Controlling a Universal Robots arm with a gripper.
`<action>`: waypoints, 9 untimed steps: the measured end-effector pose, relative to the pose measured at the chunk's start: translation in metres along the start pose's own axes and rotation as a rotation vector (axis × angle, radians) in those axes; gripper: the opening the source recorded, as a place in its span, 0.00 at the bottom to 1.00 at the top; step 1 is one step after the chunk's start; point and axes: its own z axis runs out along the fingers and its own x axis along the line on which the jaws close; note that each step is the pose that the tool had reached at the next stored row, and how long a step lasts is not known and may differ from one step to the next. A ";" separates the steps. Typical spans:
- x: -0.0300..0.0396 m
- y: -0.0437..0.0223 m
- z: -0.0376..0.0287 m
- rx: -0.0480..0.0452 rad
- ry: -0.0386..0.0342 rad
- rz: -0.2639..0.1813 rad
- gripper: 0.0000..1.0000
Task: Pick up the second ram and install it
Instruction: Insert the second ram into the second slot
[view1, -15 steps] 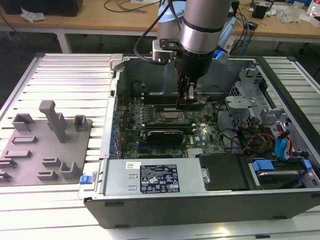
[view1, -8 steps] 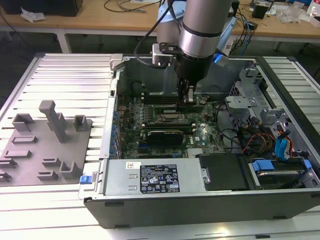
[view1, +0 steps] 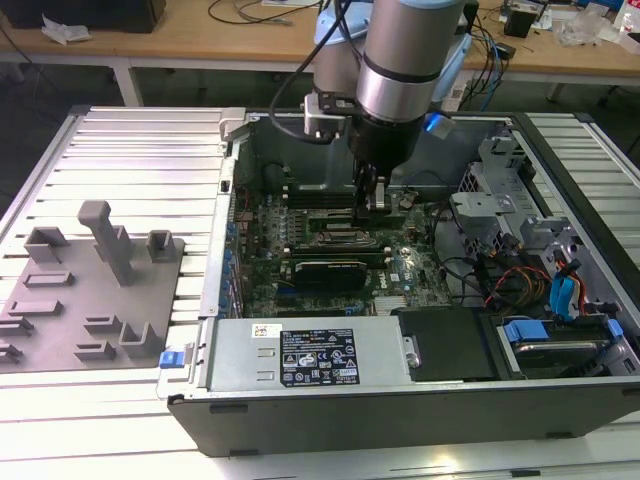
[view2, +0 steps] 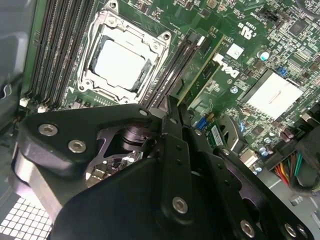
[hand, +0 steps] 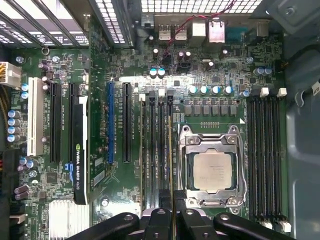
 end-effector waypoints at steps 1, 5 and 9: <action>-0.0008 0.0000 0.0008 0.0000 0.0000 0.000 0.13; -0.0042 -0.0002 0.0039 0.0001 -0.0002 0.000 0.13; -0.0057 -0.0001 0.0074 0.0000 0.0001 0.000 0.13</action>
